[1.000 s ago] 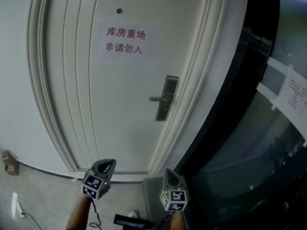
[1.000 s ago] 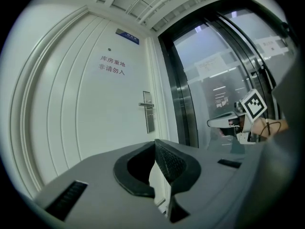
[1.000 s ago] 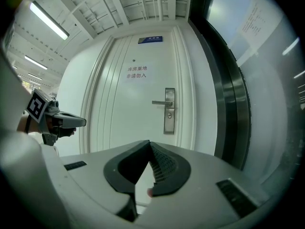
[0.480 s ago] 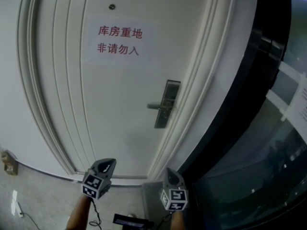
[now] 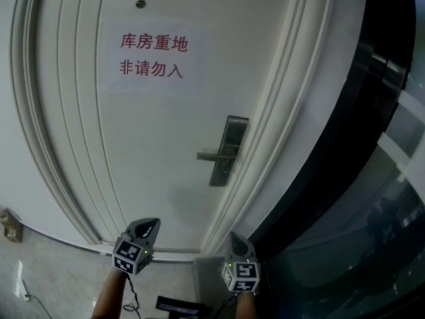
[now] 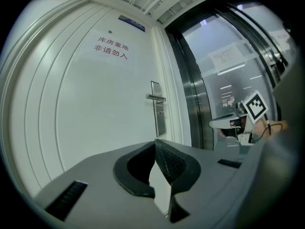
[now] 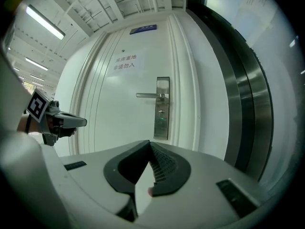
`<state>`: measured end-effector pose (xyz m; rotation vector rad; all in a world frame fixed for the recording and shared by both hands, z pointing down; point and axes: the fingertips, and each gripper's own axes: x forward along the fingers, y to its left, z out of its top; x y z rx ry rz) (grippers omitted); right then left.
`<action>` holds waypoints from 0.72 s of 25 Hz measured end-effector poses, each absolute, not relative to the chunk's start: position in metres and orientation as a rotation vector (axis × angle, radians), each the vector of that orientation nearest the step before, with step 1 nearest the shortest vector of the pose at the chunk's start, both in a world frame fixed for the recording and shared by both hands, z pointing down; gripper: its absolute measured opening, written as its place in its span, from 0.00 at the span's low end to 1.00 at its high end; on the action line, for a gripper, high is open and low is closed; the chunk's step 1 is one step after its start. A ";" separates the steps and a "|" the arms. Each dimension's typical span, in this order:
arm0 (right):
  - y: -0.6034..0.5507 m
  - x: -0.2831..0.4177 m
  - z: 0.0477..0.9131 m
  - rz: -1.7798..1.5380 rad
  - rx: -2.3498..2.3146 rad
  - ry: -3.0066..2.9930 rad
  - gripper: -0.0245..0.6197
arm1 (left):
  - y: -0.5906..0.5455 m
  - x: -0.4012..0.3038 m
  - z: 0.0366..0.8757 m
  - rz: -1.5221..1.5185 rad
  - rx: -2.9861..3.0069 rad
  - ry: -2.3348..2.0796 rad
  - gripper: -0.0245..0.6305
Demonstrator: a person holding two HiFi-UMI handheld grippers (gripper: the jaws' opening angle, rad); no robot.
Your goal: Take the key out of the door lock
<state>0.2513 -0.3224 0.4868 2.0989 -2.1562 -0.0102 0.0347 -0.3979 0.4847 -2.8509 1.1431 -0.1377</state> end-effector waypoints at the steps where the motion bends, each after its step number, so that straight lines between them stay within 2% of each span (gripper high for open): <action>1: -0.326 0.254 0.487 -0.009 2.098 -2.158 0.06 | -0.401 0.037 0.485 -0.139 -2.851 1.147 0.05; 18: -0.385 0.273 0.482 -0.032 2.007 -2.193 0.06 | -0.448 0.059 0.489 -0.162 -2.840 1.213 0.05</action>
